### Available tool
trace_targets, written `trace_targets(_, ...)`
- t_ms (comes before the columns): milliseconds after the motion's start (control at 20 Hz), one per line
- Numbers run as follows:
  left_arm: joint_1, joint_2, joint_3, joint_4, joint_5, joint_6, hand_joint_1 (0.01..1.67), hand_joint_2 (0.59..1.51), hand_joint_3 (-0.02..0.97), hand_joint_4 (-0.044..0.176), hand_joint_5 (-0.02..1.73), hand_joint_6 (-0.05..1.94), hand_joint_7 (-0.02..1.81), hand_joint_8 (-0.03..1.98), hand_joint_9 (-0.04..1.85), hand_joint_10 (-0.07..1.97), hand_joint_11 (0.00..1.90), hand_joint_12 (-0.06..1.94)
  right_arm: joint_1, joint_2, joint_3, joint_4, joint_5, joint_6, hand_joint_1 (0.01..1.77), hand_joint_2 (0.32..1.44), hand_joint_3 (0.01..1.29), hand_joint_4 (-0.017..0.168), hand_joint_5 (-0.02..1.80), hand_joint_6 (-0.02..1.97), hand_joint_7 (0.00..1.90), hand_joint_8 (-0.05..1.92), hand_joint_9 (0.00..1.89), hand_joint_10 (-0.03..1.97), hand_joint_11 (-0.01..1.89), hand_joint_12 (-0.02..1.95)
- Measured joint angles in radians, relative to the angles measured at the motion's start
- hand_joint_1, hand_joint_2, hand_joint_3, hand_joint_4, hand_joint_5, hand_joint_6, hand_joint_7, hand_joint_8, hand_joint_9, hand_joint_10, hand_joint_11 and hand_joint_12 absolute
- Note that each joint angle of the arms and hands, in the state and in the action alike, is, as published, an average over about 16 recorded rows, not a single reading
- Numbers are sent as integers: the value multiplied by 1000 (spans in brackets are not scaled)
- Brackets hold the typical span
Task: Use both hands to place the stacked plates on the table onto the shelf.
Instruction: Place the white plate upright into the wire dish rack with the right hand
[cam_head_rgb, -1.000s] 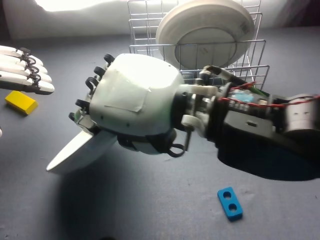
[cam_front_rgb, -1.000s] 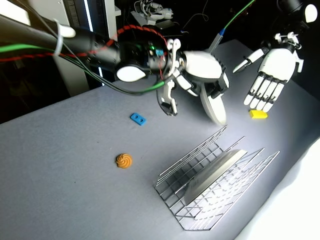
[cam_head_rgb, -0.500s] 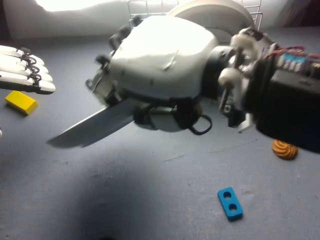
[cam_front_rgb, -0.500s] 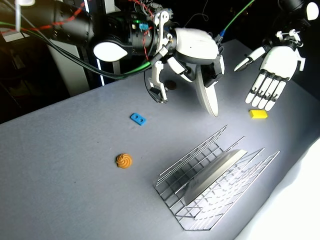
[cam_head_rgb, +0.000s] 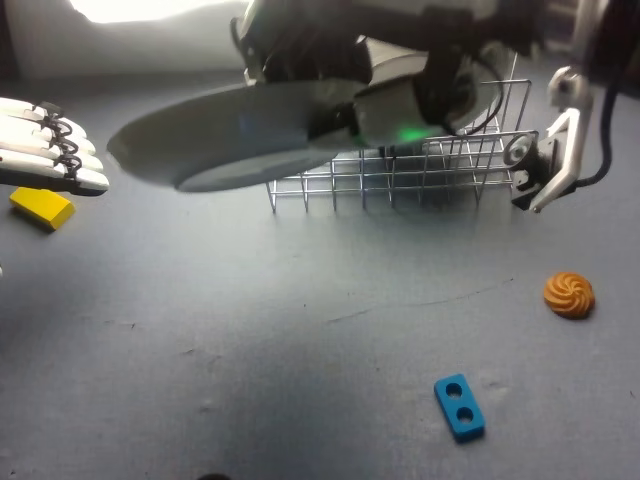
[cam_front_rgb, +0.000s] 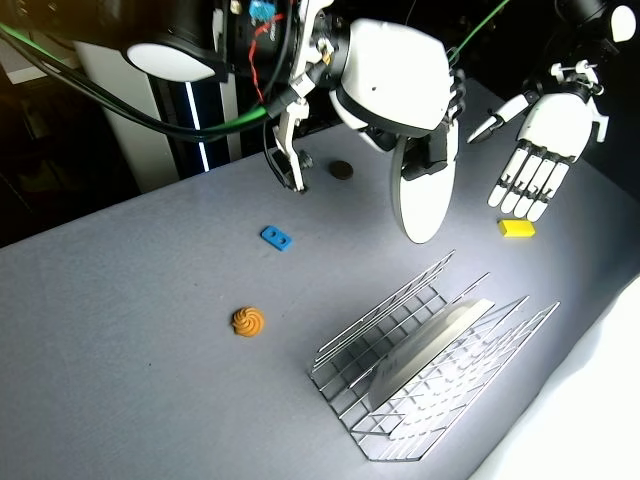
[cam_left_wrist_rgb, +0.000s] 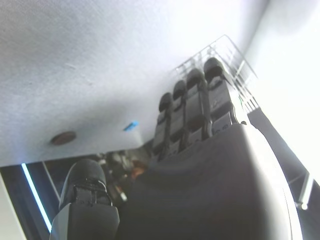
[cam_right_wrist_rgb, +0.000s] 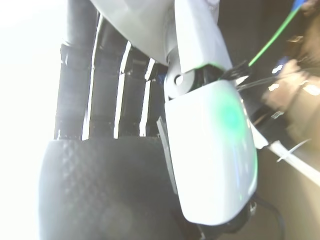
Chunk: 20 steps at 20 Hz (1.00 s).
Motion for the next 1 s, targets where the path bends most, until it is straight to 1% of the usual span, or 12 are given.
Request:
trace_targets(250,1,0,0,0,0,1,15,1147,17,4,113,14,141,1,110,16,16,232,41,33,22,70,-57,19,1352,1008,10,-9,914,946,1036,749,1021,1053,948,1154)
trace_targets(400,1,0,0,0,0,2,15,1147,17,4,113,14,145,1,112,16,16,243,50,43,41,54,-76,72,1352,1008,10,-9,914,946,1032,759,1025,1064,951,1166)
trace_targets(750,2,0,-2,0,1,16,16,1147,18,4,110,14,135,1,109,15,16,217,52,48,89,-79,-88,257,1352,1008,10,-9,914,945,1033,761,1035,1065,958,1171)
trace_targets(1000,5,1,-6,-12,0,48,16,1146,18,5,111,14,132,1,107,15,16,227,49,48,122,-257,-67,470,1352,1007,10,-8,914,944,1040,740,1042,1055,961,1155)
